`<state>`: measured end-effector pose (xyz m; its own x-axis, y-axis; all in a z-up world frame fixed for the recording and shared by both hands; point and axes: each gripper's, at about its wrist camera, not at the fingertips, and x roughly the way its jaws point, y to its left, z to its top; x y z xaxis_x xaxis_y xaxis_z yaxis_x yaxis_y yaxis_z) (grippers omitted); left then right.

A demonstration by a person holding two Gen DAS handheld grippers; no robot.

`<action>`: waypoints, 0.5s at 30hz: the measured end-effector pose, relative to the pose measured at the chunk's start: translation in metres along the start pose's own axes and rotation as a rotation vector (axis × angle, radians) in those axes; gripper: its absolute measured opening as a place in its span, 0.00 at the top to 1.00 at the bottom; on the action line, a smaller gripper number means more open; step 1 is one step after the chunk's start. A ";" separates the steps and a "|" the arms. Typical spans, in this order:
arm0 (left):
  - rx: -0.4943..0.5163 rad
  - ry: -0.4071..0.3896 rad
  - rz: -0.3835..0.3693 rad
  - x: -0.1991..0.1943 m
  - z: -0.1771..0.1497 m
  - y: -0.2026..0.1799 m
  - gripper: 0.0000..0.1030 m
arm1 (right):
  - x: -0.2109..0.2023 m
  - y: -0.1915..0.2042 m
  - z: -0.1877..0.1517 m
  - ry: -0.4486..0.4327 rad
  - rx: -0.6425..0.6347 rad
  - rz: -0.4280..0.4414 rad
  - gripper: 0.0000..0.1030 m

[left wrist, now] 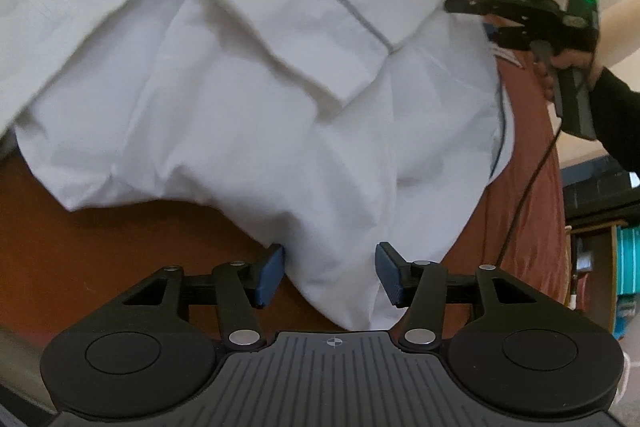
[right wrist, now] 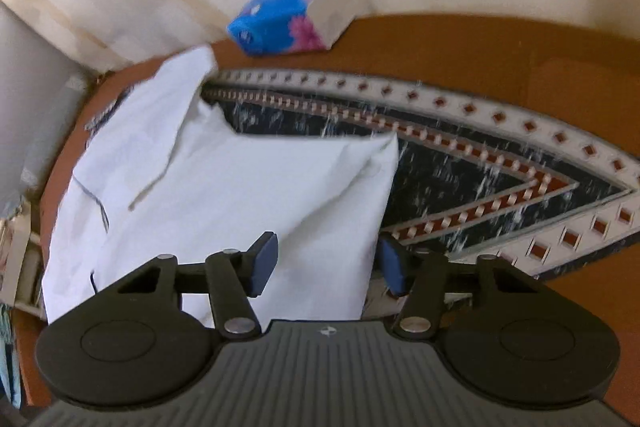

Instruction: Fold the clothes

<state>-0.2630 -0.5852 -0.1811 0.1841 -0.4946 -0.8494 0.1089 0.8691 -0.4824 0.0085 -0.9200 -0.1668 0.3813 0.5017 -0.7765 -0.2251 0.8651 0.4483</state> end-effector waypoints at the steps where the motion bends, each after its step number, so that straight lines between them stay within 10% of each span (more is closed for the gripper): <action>1: -0.017 0.012 0.003 0.003 -0.001 0.002 0.35 | 0.001 0.001 -0.002 0.001 -0.009 -0.004 0.42; 15: -0.033 -0.002 0.046 0.009 -0.004 0.000 0.33 | -0.001 -0.003 -0.014 -0.009 0.049 0.049 0.46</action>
<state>-0.2657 -0.5893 -0.1896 0.1903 -0.4536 -0.8706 0.0681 0.8908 -0.4492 -0.0038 -0.9229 -0.1730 0.3787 0.5431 -0.7494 -0.1992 0.8386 0.5070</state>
